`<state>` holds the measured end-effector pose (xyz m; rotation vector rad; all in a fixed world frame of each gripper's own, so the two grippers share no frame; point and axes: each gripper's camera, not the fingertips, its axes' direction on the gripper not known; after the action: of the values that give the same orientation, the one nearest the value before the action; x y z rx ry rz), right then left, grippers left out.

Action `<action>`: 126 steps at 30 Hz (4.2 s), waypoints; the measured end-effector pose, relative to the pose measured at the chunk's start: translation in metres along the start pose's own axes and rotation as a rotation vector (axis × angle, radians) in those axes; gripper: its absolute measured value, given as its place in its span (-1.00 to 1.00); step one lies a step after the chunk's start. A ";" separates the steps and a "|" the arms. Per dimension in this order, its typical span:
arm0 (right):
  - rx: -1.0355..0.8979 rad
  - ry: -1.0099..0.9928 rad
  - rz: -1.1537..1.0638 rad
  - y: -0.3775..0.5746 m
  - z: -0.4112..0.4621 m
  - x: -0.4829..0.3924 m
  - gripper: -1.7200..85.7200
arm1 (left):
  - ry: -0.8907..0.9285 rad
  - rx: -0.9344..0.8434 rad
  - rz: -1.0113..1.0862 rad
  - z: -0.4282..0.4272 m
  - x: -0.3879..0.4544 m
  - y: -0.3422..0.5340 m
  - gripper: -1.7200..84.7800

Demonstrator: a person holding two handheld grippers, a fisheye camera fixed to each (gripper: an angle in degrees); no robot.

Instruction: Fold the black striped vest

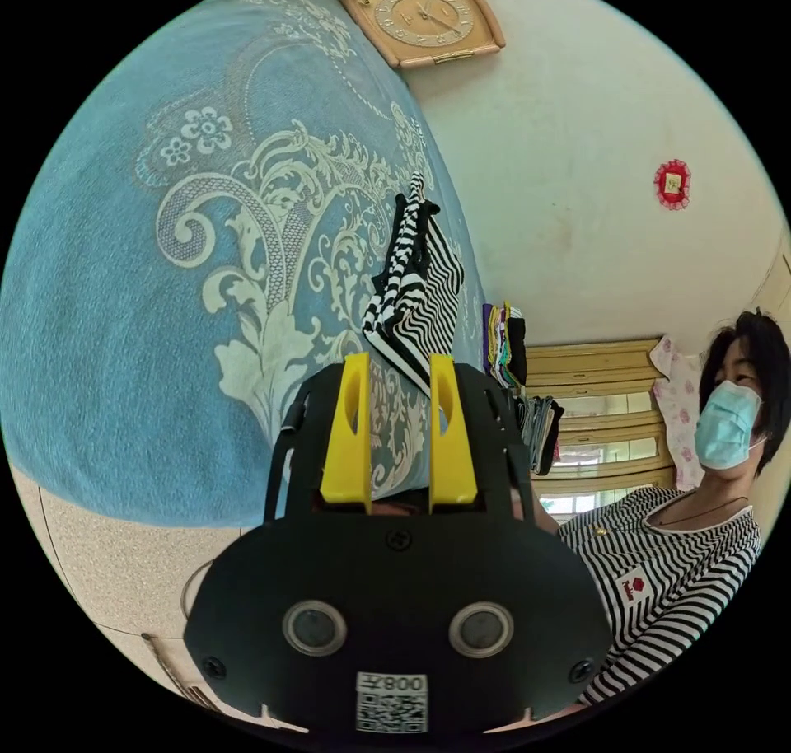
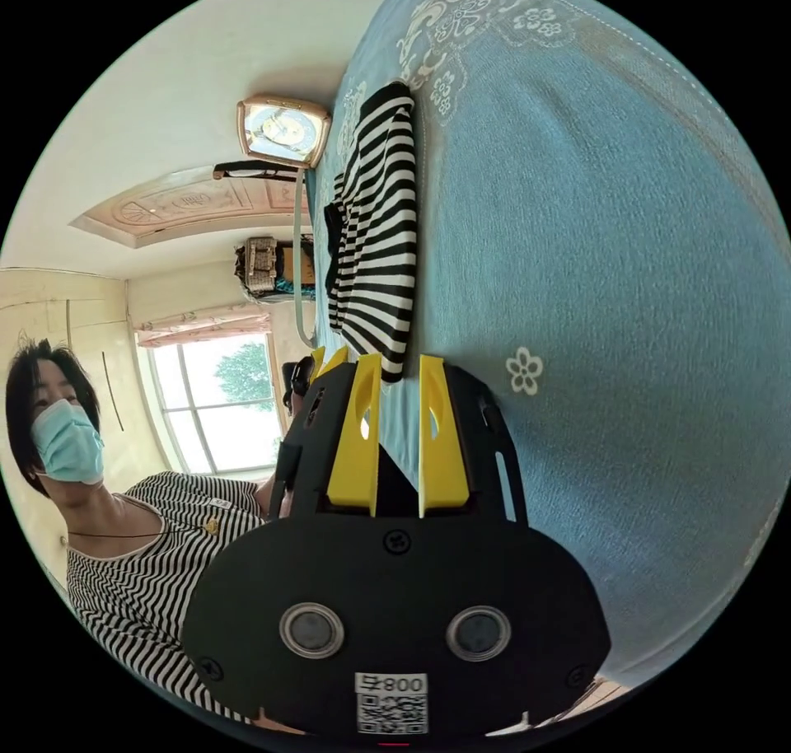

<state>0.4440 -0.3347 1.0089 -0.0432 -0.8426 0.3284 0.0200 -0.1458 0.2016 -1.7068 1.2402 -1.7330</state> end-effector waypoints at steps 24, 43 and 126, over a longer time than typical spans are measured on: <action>0.033 -0.222 -0.038 0.027 -0.028 0.031 -0.93 | 0.252 -0.025 -0.109 0.013 -0.037 -0.023 -0.68; 0.058 -0.271 -0.108 0.070 -0.059 0.053 -0.93 | 0.390 0.072 -0.308 0.023 -0.060 -0.009 -0.66; 0.551 0.784 0.003 0.580 -0.513 0.106 -0.93 | 0.324 -0.565 0.402 0.708 0.396 0.128 -0.89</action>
<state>0.7332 0.2948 0.6467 0.3230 0.0405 0.4917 0.5837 -0.7430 0.2258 -1.3175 2.2123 -1.5332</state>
